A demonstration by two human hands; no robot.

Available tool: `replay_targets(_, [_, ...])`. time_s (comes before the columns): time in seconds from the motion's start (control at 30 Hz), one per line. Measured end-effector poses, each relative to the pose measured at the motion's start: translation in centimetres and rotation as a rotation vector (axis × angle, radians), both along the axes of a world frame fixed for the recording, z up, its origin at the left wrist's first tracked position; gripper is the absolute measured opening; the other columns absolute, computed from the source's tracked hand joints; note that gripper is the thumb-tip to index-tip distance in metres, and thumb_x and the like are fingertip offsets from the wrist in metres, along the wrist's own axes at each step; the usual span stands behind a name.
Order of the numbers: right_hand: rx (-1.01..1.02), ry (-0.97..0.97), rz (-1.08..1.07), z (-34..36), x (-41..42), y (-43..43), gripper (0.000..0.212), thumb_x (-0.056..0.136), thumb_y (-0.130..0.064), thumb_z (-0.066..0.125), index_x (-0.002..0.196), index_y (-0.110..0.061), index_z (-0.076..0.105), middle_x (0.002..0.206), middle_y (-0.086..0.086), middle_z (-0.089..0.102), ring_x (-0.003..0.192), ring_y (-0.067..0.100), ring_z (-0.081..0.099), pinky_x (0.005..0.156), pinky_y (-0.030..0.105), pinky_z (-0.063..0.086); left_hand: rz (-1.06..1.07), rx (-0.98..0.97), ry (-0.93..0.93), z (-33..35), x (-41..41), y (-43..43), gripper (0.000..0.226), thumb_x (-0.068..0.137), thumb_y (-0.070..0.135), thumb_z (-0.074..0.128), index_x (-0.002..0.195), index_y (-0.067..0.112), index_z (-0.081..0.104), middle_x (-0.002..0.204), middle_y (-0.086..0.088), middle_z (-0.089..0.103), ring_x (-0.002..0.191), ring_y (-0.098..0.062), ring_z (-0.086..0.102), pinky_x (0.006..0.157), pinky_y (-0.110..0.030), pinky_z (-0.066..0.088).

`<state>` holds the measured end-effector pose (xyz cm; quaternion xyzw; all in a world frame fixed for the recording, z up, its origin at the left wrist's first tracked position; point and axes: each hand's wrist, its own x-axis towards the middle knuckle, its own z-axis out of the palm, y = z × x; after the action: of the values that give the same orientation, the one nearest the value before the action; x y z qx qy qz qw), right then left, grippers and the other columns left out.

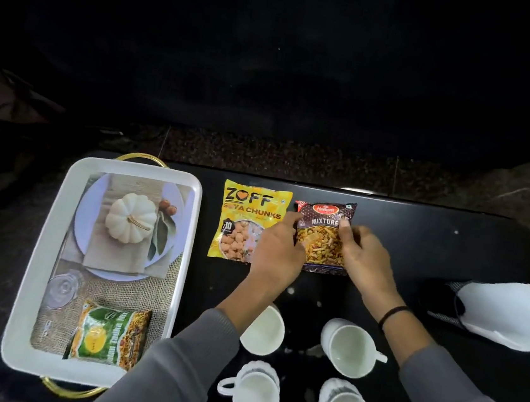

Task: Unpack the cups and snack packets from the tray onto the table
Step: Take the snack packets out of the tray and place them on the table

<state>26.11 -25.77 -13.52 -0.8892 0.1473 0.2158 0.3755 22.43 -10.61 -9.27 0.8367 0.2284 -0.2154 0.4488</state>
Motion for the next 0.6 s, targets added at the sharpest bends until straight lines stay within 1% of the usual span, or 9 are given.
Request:
replay_targets(0.03, [-0.026,-0.018,0.012,-0.2,-0.1,0.1,0.038,0.106,-0.045,0.044,0.109,-0.012,0.063,0.091,-0.002,0.060,0.072,0.005,0.054,0.055,0.015,0.031,-0.058,0.048,-0.018,0.1,-0.1,0.0,0.055,0.100,0.006,0.059,0.151,0.020,0.045,0.134,-0.011,0.063,0.124,-0.027,0.061,0.103,-0.043,0.052])
replay_targets(0.1, [-0.044,-0.030,0.021,-0.3,-0.3,0.3,0.036,0.107,-0.041,0.045,0.112,-0.009,0.061,0.097,0.002,0.060,0.083,0.017,0.057,0.056,0.014,0.031,-0.170,0.127,-0.034,0.1,-0.1,0.1,0.059,0.101,0.006,0.058,0.155,0.025,0.041,0.141,-0.012,0.057,0.128,-0.028,0.057,0.106,-0.043,0.050])
replay_targets(0.23, [-0.061,-0.028,0.042,-0.1,-0.3,0.9,0.040,0.106,-0.043,0.045,0.114,-0.008,0.061,0.105,0.006,0.063,0.085,0.017,0.054,0.056,0.017,0.032,-0.291,0.223,-0.017,0.1,0.0,0.1,0.065,0.102,0.003,0.056,0.158,0.027,0.035,0.144,-0.013,0.052,0.130,-0.030,0.055,0.104,-0.039,0.050])
replay_targets(0.27, [-0.069,-0.040,0.045,0.1,-0.4,1.1,0.040,0.106,-0.042,0.046,0.117,-0.006,0.061,0.109,0.008,0.064,0.089,0.018,0.055,0.060,0.020,0.036,-0.305,0.244,-0.021,0.2,0.0,0.1,0.066,0.101,0.002,0.057,0.158,0.026,0.034,0.144,-0.013,0.052,0.129,-0.030,0.056,0.103,-0.039,0.051])
replay_targets(0.33, [-0.094,-0.081,0.041,0.6,-0.6,1.3,0.041,0.105,-0.039,0.050,0.123,-0.004,0.060,0.119,0.012,0.062,0.102,0.024,0.059,0.077,0.024,0.039,-0.321,0.277,-0.040,0.4,-0.1,0.0,0.066,0.099,-0.001,0.058,0.157,0.025,0.036,0.142,-0.013,0.053,0.126,-0.030,0.058,0.099,-0.039,0.053])
replay_targets(0.4, [-0.134,-0.127,0.036,1.2,-1.0,1.4,0.040,0.104,-0.037,0.053,0.125,-0.003,0.057,0.124,0.014,0.058,0.110,0.026,0.058,0.082,0.026,0.038,-0.318,0.283,-0.059,0.7,-0.4,0.1,0.065,0.098,-0.003,0.059,0.154,0.023,0.040,0.141,-0.012,0.054,0.125,-0.031,0.059,0.097,-0.040,0.055])
replay_targets(0.53, [-0.163,-0.176,0.031,3.0,-1.8,2.3,0.037,0.103,-0.034,0.056,0.126,-0.005,0.055,0.127,0.014,0.052,0.105,0.024,0.057,0.081,0.028,0.039,-0.265,0.230,-0.095,1.6,-1.0,0.7,0.060,0.098,-0.003,0.056,0.153,0.018,0.042,0.141,-0.012,0.054,0.125,-0.031,0.059,0.098,-0.044,0.054])
replay_targets(0.6, [-0.148,-0.194,0.038,4.0,-2.3,3.2,0.036,0.103,-0.033,0.056,0.127,-0.006,0.055,0.127,0.013,0.052,0.097,0.019,0.053,0.081,0.028,0.039,-0.222,0.212,-0.130,2.1,-1.4,1.4,0.056,0.099,0.000,0.056,0.151,0.016,0.043,0.141,-0.010,0.056,0.124,-0.030,0.059,0.097,-0.042,0.053])
